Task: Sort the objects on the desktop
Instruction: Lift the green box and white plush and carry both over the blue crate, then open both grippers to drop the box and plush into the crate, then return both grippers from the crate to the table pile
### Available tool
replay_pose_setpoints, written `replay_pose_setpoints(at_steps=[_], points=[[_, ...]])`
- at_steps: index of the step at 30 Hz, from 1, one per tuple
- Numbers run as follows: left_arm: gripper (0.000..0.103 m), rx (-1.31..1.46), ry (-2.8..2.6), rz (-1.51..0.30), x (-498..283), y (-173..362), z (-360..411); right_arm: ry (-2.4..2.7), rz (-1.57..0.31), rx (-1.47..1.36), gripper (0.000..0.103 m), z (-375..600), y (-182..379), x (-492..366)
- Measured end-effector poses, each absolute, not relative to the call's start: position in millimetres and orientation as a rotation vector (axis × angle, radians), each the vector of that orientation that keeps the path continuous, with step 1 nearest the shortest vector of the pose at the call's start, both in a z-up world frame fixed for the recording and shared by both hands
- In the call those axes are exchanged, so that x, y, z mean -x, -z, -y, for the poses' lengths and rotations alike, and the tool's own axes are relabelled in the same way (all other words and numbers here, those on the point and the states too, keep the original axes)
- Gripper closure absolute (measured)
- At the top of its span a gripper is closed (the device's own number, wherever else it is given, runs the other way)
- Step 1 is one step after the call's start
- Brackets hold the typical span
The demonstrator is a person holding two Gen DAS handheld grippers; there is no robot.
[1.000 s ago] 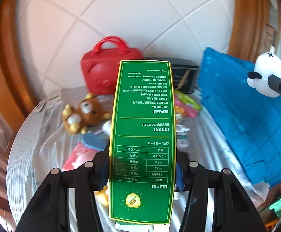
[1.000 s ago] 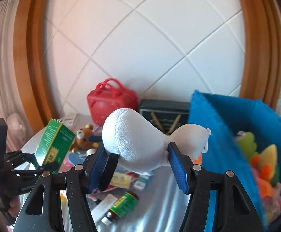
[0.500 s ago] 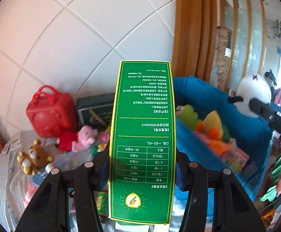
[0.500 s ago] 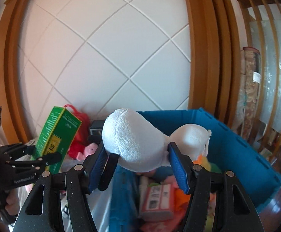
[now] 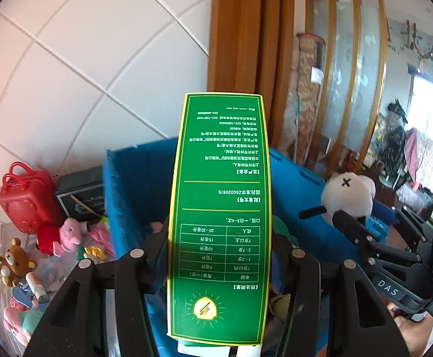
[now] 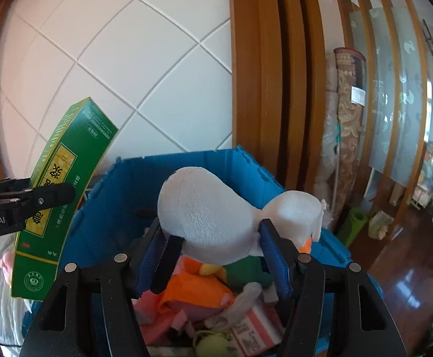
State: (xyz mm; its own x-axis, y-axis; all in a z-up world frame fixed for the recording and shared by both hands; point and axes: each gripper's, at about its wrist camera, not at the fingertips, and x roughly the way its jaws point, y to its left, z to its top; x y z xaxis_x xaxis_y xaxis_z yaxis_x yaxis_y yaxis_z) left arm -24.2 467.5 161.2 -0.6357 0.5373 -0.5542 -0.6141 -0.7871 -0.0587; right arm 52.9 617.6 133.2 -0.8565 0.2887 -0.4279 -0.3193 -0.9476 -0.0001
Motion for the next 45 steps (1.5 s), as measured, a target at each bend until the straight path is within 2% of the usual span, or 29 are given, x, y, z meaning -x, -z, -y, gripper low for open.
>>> replay_pose_setpoints(at_steps=[7,16,17,19,21,30,32,36,40,45], points=[[0.051,0.896,-2.353,-0.291,22,-121,-518,-2.742,-0.113,0.707,0.04,-658,-107,-52],[0.051,0.939,-2.406,-0.322,25,-106,-522,-2.733,-0.115,0.772,0.039,-675,-93,-42],[0.05,0.939,-2.41,-0.326,26,-105,-521,-2.732,-0.119,0.781,0.039,-676,-91,-40],[0.04,0.941,-2.417,-0.325,26,-103,-519,-2.729,-0.114,0.798,0.039,-678,-88,-38],[0.036,0.942,-2.416,-0.315,27,-102,-517,-2.721,-0.099,0.814,0.039,-678,-86,-36],[0.031,0.966,-2.4,-0.274,29,-99,-509,-2.655,0.031,0.862,0.036,-672,-79,-29],[0.031,0.966,-2.397,-0.272,27,-98,-509,-2.642,0.049,0.873,0.032,-671,-77,-28],[0.03,0.968,-2.398,-0.268,26,-96,-506,-2.624,0.07,0.864,0.001,-668,-76,-29],[0.025,0.964,-2.405,-0.267,23,-95,-501,-2.631,0.053,0.867,0.0,-667,-77,-36],[0.025,0.934,-2.406,-0.272,17,-97,-496,-2.614,0.046,0.87,0.0,-663,-79,-48]])
